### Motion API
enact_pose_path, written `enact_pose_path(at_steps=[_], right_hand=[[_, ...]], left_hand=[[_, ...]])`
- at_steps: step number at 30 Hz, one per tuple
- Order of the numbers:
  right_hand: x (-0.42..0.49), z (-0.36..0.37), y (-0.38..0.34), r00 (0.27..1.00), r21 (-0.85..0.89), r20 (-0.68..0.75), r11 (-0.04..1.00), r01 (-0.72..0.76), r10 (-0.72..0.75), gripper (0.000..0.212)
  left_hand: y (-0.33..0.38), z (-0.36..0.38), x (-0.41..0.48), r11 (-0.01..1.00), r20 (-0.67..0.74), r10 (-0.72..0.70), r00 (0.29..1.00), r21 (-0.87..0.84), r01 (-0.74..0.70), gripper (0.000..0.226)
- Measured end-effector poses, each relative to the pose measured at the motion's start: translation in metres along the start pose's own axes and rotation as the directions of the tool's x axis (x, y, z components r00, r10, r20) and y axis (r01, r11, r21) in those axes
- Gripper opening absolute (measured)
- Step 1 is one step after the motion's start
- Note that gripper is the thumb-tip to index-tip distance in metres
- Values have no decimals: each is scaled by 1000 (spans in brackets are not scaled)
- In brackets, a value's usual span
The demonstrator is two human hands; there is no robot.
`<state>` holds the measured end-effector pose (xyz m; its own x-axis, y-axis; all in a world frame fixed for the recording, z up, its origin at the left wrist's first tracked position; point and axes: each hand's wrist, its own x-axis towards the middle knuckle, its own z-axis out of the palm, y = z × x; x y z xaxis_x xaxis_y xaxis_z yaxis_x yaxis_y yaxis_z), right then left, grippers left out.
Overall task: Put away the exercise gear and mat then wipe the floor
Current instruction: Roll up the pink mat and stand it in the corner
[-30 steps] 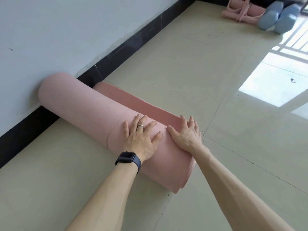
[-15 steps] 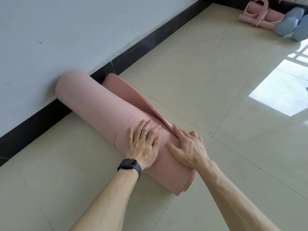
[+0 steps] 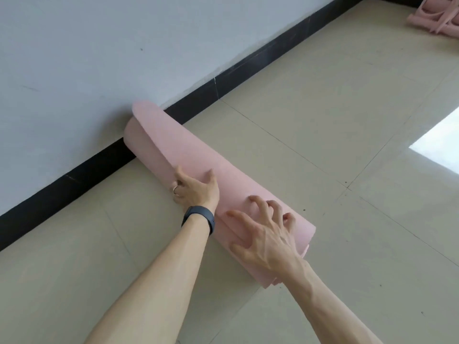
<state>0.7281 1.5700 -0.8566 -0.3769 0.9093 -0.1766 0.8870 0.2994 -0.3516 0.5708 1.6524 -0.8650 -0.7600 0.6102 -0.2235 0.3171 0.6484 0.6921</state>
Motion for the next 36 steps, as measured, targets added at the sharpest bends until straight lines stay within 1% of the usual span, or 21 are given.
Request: enact_pose_path(at_steps=[2, 4, 5, 6, 8, 11, 13, 15, 17, 19, 21, 24, 25, 27, 29, 30, 31, 33, 34, 35, 36], right_hand=[[-10, 6, -23, 999, -40, -37, 999, -4, 2, 47], [-7, 5, -32, 996, 5, -70, 999, -46, 47, 42], [-1, 3, -32, 996, 39, -70, 997, -60, 63, 41], [7, 0, -32, 996, 71, -60, 995, -69, 74, 47], [26, -8, -28, 993, 138, -19, 984, -112, 115, 58], [49, -12, -26, 984, 130, 84, 977, -168, 158, 60], [62, -14, -28, 975, 200, 140, 960, -197, 171, 50], [79, -18, -31, 962, 328, 182, 909, -255, 204, 40], [95, -21, -36, 943, 493, 256, 810, -318, 214, 49], [110, -18, -40, 926, 577, 326, 736, -354, 190, 66], [121, -13, -42, 918, 568, 367, 747, -347, 148, 76], [129, -3, -56, 891, 530, 422, 752, -392, 166, 91], [131, 2, -61, 884, 510, 434, 760, -402, 175, 91], [134, 9, -71, 857, 504, 481, 740, -445, 187, 84], [133, 11, -79, 823, 518, 547, 709, -478, 155, 85], [132, 11, -82, 815, 518, 567, 717, -467, 122, 90], [132, 12, -84, 810, 511, 580, 733, -449, 91, 96], [126, 19, -90, 800, 490, 597, 761, -426, 63, 116], [123, 25, -92, 795, 488, 604, 763, -424, 56, 125], [118, 32, -95, 790, 493, 612, 756, -430, 50, 125], [113, 35, -101, 790, 514, 613, 744, -427, 30, 117]], left_hand=[[-19, -14, 3, 999, 90, -23, 996, 45, 19, 60], [-38, -28, 2, 999, 153, -5, 988, 51, -2, 59], [-46, -33, 2, 1000, 171, -3, 985, 21, 0, 62], [-51, -38, 1, 1000, 187, -9, 982, -17, 12, 67], [-57, -46, 4, 995, 224, -53, 973, -76, 71, 77], [-60, -60, 11, 976, 287, -172, 942, -84, 203, 87], [-59, -69, 18, 972, 335, -202, 920, -48, 231, 87], [-58, -74, 23, 977, 350, -201, 915, 5, 212, 79], [-64, -76, 26, 977, 339, -212, 917, 40, 211, 65], [-73, -79, 26, 976, 324, -219, 920, 72, 207, 54], [-83, -83, 26, 978, 275, -191, 942, 130, 161, 52], [-94, -90, 30, 965, 184, -126, 975, 249, 78, 55], [-97, -94, 33, 969, 190, -131, 973, 231, 85, 53], [-100, -101, 39, 983, 256, -180, 950, 78, 165, 42], [-102, -115, 44, 934, 362, -271, 892, -127, 335, 41], [-105, -123, 45, 877, 439, -320, 840, -199, 438, 52], [-108, -131, 44, 819, 520, -346, 781, -239, 521, 72], [-115, -144, 37, 757, 618, -345, 706, -261, 598, 103], [-122, -148, 32, 745, 632, -331, 701, -281, 605, 108], [-130, -149, 26, 726, 633, -315, 708, -319, 609, 107], [-139, -150, 22, 704, 625, -305, 718, -360, 612, 105]])
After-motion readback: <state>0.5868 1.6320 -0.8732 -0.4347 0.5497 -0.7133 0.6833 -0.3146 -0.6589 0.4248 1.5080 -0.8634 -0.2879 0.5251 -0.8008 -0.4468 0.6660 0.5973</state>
